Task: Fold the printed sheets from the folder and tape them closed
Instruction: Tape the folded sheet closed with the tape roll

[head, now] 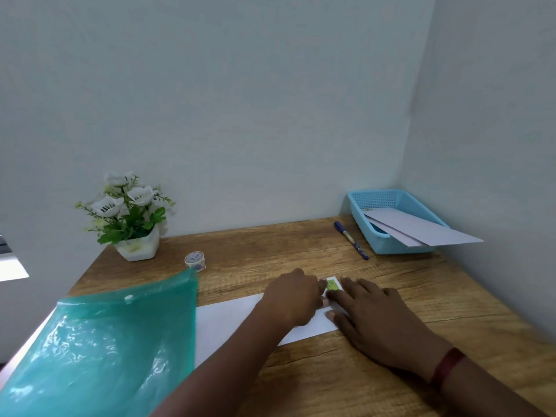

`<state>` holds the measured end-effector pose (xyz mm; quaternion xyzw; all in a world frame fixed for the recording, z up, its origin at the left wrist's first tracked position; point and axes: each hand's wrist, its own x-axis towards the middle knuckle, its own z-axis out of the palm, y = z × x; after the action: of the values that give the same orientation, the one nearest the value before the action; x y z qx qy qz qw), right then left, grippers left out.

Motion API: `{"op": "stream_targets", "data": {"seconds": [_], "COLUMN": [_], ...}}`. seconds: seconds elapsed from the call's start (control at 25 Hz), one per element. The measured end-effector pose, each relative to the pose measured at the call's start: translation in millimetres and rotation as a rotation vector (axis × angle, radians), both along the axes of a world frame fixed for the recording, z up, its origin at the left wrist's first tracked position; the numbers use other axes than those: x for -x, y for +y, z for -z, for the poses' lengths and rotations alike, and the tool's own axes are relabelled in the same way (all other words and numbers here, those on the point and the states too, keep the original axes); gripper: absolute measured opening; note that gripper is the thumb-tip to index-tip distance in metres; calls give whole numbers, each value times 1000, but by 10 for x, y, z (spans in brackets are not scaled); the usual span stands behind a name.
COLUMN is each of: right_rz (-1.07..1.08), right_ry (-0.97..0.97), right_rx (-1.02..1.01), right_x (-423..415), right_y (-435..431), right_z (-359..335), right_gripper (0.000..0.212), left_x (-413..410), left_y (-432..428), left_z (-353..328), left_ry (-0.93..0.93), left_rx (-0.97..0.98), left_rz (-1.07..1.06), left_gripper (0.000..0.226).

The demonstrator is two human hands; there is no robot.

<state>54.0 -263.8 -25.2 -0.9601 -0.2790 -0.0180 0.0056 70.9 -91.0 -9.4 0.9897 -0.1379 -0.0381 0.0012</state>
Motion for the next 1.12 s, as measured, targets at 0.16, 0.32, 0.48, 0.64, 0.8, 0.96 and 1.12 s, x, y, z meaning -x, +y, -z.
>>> {"op": "stream_targets", "data": {"seconds": [0.16,0.32,0.48,0.64,0.8,0.96,1.12], "right_rz": [10,31,52,67,76,99,161], "right_ry": [41,46,44,28,-31,-96,-169], "right_rx": [-3,-29,-73,-197,-261,-276,-383], "right_x": [61,100,106,68,-11,-83,70], "right_y": [1,-3,-26,-86,-140,-214,-212], "right_z": [-42,-43,-62,-83,-64,-144,-280], "right_gripper": [94,95,78,57,57,48,40], "left_x": [76,185,267,515,765,890,812], "left_y": [-32,-52,22,399,936,1153,959], "left_z": [39,126,24,-219,-457,-467,-408], "left_ry": [-59,-98,-119,-95,-96,-4,17], "left_rx": [-20,63,261,442,395,311,176], "left_rz": [-28,-85,-119,7,-81,-128,-112], "left_gripper": [49,51,47,52,61,75,76]}}
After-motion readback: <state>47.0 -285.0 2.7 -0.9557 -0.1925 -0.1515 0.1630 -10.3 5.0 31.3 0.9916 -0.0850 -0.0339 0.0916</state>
